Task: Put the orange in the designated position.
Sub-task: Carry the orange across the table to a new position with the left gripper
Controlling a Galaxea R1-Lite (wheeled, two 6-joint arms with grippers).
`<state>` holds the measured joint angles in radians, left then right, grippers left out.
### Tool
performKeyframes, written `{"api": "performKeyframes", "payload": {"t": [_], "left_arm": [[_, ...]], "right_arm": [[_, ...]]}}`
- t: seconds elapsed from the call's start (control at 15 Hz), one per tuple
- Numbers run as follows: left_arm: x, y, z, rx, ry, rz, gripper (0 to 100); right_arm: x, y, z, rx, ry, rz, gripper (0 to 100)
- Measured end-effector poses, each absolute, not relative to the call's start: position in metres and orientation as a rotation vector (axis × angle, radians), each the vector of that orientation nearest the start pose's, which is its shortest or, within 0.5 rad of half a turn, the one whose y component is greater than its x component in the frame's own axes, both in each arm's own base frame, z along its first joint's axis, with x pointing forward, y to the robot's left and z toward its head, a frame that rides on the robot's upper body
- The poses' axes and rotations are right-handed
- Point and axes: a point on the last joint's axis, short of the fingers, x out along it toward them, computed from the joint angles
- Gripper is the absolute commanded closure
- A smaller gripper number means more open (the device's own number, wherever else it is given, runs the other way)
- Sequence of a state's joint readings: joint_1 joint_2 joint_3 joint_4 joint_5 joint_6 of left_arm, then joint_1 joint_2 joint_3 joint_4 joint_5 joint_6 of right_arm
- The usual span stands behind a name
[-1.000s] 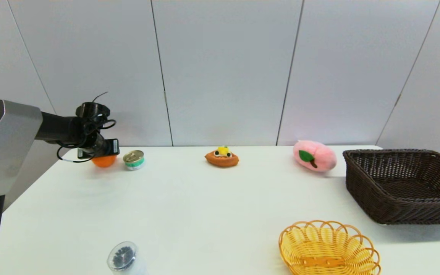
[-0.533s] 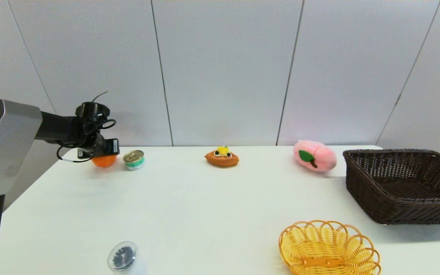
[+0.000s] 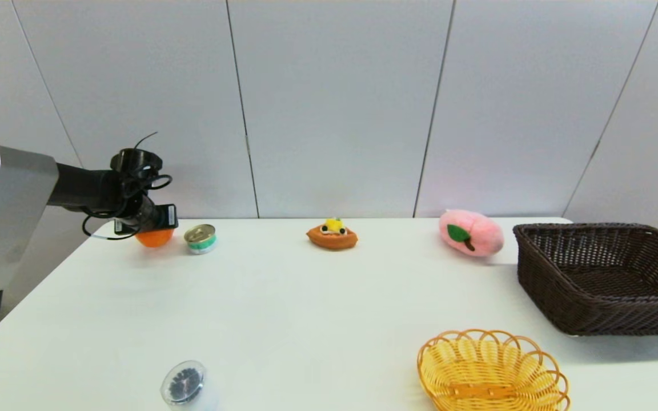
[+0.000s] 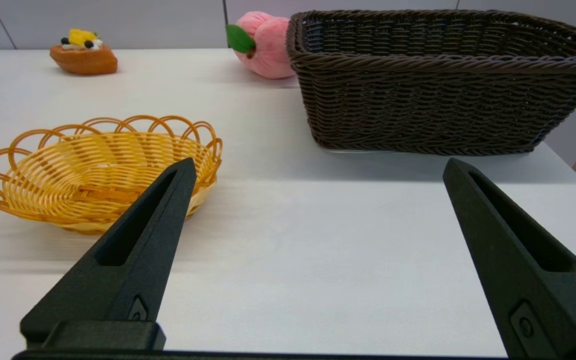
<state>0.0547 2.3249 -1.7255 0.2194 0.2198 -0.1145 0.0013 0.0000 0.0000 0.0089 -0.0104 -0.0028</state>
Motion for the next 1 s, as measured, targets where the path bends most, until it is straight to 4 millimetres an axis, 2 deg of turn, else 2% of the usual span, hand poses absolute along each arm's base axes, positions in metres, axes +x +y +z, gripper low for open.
{"api": "performKeyframes", "payload": {"t": [0.53,0.6,1.0], "left_arm": [[0.4590,0.0301,0.1146,-0.040,0.787,0.307,100],[0.4591,0.0297,0.1140,-0.039,0.789,0.307,0],[0.4588,0.0298,0.1126,-0.040,0.798,0.304,0]], "right_arm": [[-0.0228,-0.0003,0.0745,-0.003,0.009,-0.010,0],[-0.0228,-0.0003,0.0745,-0.003,0.009,-0.009,0],[-0.0228,-0.0003,0.0745,-0.003,0.009,-0.010,0]]}}
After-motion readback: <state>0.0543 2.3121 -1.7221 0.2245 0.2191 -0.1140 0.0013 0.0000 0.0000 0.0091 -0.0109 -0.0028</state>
